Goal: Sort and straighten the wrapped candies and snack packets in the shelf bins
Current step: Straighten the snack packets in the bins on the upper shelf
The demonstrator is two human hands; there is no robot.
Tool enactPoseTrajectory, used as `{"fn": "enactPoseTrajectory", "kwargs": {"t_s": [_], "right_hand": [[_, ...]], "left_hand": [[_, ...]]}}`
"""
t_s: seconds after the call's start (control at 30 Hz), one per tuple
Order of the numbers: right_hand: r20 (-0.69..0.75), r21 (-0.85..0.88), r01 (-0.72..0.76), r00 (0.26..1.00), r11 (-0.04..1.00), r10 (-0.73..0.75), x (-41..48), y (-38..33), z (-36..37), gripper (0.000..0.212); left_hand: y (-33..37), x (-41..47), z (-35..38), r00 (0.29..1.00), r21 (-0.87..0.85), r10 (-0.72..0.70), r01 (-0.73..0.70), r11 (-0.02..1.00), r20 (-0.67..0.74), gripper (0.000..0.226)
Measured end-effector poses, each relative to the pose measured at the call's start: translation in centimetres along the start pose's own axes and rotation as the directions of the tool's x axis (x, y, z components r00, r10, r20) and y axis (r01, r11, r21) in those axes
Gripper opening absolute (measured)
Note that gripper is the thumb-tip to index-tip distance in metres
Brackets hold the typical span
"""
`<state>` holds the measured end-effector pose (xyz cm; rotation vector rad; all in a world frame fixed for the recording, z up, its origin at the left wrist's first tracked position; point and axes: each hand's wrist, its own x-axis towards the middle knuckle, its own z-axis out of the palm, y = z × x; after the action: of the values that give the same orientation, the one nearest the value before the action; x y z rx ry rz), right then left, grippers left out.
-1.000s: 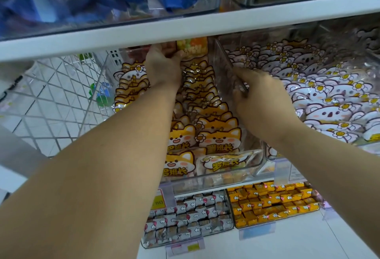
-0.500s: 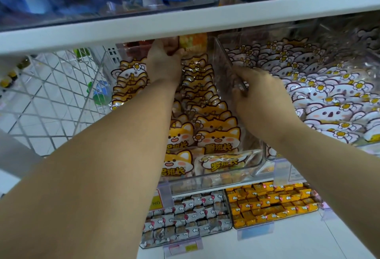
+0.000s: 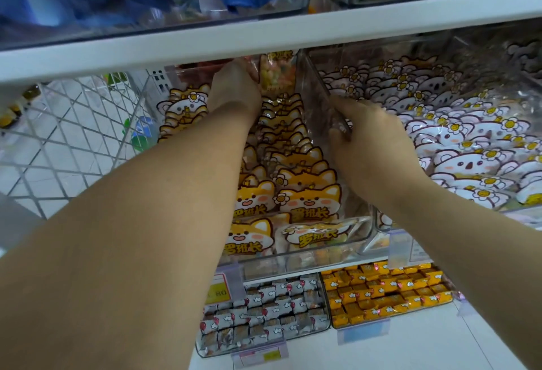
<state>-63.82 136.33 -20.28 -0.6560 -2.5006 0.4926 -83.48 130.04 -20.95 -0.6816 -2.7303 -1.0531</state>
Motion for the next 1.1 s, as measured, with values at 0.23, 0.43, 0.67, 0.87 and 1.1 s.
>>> {"fn": "enactPoseTrajectory", "kwargs": {"t_s": [0.23,0.43,0.67,0.87,1.1], "right_hand": [[0.022,-0.013,-0.016,1.000,1.000,0.016,-0.2,-0.2,-0.2,0.039],[0.019,0.004,-0.020,1.000,1.000,0.020,-0.2,-0.3,-0.4,0.039],[0.008,0.012,-0.015,1.000,1.000,0.015,-0.2,-0.2,-0.2,0.041],[0.005,0.015,-0.016,1.000,1.000,0.016,-0.2,-0.2,-0.2,0.040],[0.002,0.008,-0.024,1.000,1.000,0.024,-0.2,-0.2,-0.1,0.037]], "left_hand": [[0.2,-0.5,-0.4,0.998,0.171,-0.019,0.009,0.985,0.056,0.023],[-1.3,0.0,-0.9,1.000,0.234,0.017,-0.010,0.972,-0.026,0.024],[-1.0,-0.3,-1.0,0.993,0.293,-0.048,0.014,0.956,0.108,0.027],[-0.2,-1.5,-2.2,0.940,0.171,-0.044,-0.015,0.985,0.337,0.027],[-0.6,-2.9,-1.3,0.982,0.162,0.177,-0.186,0.969,0.072,0.021]]}}
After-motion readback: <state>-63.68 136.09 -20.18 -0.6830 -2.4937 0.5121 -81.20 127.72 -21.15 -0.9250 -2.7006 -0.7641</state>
